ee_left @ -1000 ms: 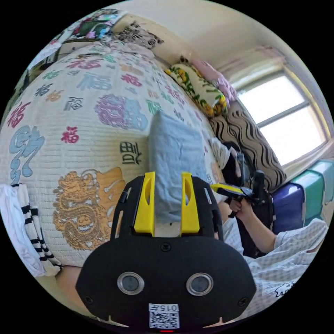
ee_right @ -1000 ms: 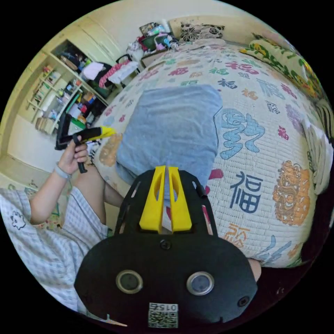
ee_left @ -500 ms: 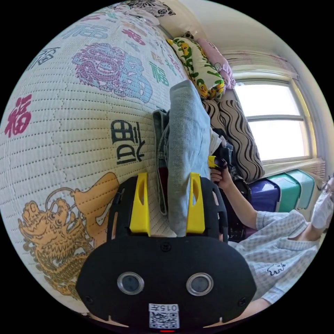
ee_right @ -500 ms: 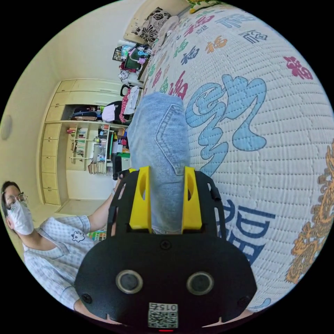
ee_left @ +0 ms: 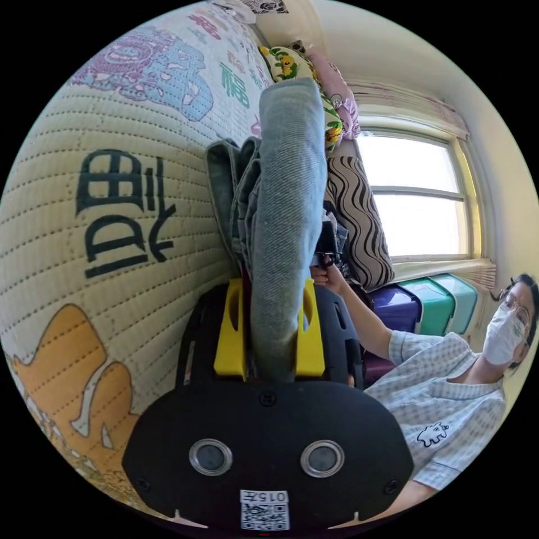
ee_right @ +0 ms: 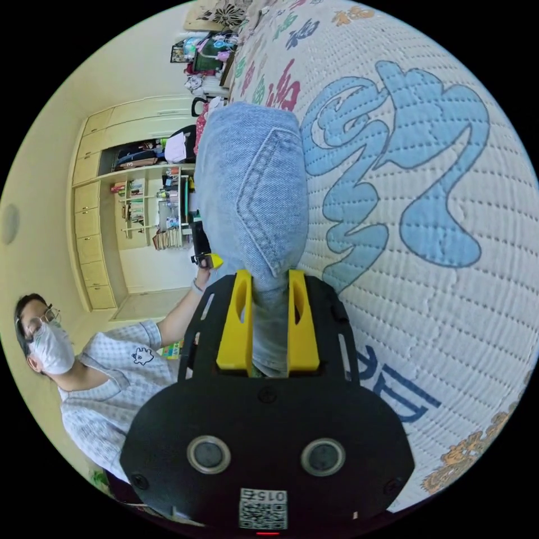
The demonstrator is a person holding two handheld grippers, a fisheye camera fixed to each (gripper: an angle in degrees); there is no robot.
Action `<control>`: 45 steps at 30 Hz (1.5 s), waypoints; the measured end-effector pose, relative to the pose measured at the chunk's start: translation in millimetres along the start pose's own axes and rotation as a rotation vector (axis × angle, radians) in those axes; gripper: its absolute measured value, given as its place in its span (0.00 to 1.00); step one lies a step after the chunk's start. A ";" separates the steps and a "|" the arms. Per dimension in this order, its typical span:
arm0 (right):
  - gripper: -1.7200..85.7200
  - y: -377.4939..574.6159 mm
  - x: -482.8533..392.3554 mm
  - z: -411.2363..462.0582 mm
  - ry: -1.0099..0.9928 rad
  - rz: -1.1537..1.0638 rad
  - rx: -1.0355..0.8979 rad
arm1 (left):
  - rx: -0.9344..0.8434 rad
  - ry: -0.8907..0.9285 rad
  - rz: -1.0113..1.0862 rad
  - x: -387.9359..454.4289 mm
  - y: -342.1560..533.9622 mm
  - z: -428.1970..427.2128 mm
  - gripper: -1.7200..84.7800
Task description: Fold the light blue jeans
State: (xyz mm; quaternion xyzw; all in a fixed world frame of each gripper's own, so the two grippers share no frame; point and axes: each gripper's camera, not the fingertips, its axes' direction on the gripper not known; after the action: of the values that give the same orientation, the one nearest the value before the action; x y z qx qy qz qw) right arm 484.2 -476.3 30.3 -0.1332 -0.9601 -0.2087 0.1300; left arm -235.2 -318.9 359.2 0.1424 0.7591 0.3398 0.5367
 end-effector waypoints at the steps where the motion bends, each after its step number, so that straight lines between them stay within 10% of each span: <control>1: 0.11 -0.7 -1.6 5.3 0.017 -0.006 0.025 | 0.005 0.020 -0.013 2.6 4.7 -3.8 0.16; 24: 0.09 -112.4 -271.3 270.9 0.166 -0.702 -0.169 | 0.692 -0.151 0.269 169.7 250.6 -266.1 0.12; 35: 0.10 -314.9 -448.5 576.6 0.662 -0.811 -0.528 | 1.423 -0.103 -0.087 125.0 297.2 -366.7 0.13; 40: 0.07 -358.7 -435.9 679.6 0.882 -0.736 -0.344 | 1.477 -0.189 -0.468 74.8 281.6 -363.9 0.13; 45: 0.04 -367.8 -372.3 765.4 0.810 -0.644 -0.562 | 1.323 -0.305 -0.675 43.3 261.6 -344.8 0.12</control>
State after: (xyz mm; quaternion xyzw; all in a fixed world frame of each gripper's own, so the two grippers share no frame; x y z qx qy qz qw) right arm 568.1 -540.9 -890.9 0.2262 -0.7341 -0.5182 0.3760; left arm -604.9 -228.4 569.6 0.2402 0.7244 -0.3927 0.5131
